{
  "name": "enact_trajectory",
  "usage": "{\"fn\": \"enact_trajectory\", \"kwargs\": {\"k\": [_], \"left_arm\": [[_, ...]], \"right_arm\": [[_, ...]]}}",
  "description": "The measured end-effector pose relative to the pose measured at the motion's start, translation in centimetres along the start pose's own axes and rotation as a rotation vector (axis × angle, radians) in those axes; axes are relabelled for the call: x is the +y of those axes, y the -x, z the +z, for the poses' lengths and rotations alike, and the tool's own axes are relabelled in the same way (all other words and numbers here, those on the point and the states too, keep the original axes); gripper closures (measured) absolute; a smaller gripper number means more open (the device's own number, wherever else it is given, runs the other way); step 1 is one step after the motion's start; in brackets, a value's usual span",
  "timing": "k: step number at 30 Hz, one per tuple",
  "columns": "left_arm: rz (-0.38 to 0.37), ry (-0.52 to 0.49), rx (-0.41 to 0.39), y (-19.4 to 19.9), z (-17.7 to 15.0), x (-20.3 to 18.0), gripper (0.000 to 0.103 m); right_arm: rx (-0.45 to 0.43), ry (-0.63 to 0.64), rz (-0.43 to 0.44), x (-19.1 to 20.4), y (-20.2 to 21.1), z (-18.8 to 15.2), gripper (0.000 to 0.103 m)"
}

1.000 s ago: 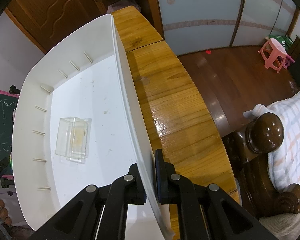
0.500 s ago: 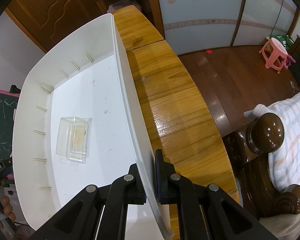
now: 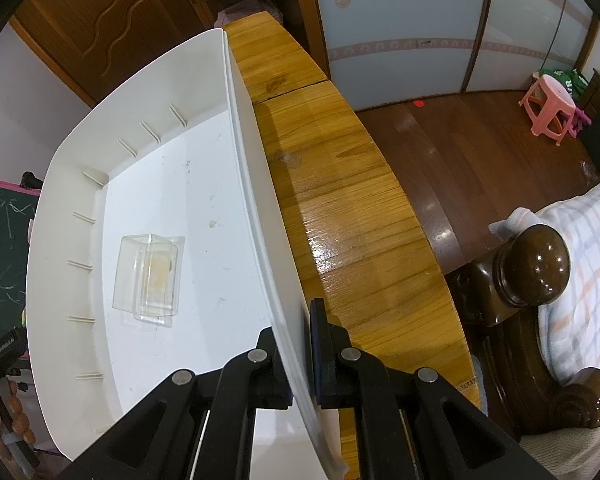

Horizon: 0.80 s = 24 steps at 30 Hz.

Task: Organize rigid objects
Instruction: 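Carry the Rubik's cube into the white bin and release it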

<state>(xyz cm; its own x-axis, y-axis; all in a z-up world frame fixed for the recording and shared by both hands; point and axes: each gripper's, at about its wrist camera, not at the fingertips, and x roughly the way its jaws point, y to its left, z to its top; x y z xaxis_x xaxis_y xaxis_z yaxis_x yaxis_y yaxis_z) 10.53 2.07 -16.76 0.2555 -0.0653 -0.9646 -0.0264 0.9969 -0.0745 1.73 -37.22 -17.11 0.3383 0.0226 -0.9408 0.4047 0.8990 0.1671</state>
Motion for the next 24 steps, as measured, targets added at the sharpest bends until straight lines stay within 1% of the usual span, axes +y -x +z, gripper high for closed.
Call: {"fn": "enact_trajectory", "kwargs": {"k": [2,4,6,9,12,14,17,18,21,24], "left_arm": [[0.010,-0.019,-0.017,1.0,-0.4,-0.1,0.042],[0.020,-0.047,-0.055,3.0,-0.8,-0.3,0.043],[0.012,-0.074,-0.103,5.5,-0.9,-0.8,0.043],[-0.015,-0.110,-0.165,8.8,-0.6,-1.9,0.043],[-0.059,-0.171,-0.239,12.3,0.0,-4.5,0.042],[-0.090,-0.215,-0.268,13.8,0.3,-6.2,0.042],[-0.145,-0.287,-0.277,15.0,0.9,-9.2,0.042],[-0.168,-0.321,-0.275,15.3,1.2,-10.7,0.042],[-0.193,-0.397,-0.277,15.7,1.5,-14.2,0.042],[-0.212,-0.455,-0.268,15.3,2.1,-16.9,0.042]], "right_arm": [[-0.002,0.000,0.001,0.0,0.0,0.0,0.097],[-0.006,0.002,0.000,0.0,0.0,-0.1,0.097],[-0.009,0.004,0.000,0.0,0.0,-0.2,0.097],[-0.013,0.011,-0.002,0.0,0.0,-0.3,0.097],[-0.013,0.026,-0.005,0.1,0.0,-0.3,0.097],[-0.009,0.034,0.002,0.1,0.0,-0.2,0.098],[-0.002,0.034,0.015,-0.1,0.0,0.0,0.098],[-0.002,0.034,0.019,-0.2,0.0,0.0,0.098],[-0.001,0.031,0.039,-0.4,0.0,0.0,0.098],[-0.004,0.032,0.048,-0.6,0.0,0.0,0.098]]}}
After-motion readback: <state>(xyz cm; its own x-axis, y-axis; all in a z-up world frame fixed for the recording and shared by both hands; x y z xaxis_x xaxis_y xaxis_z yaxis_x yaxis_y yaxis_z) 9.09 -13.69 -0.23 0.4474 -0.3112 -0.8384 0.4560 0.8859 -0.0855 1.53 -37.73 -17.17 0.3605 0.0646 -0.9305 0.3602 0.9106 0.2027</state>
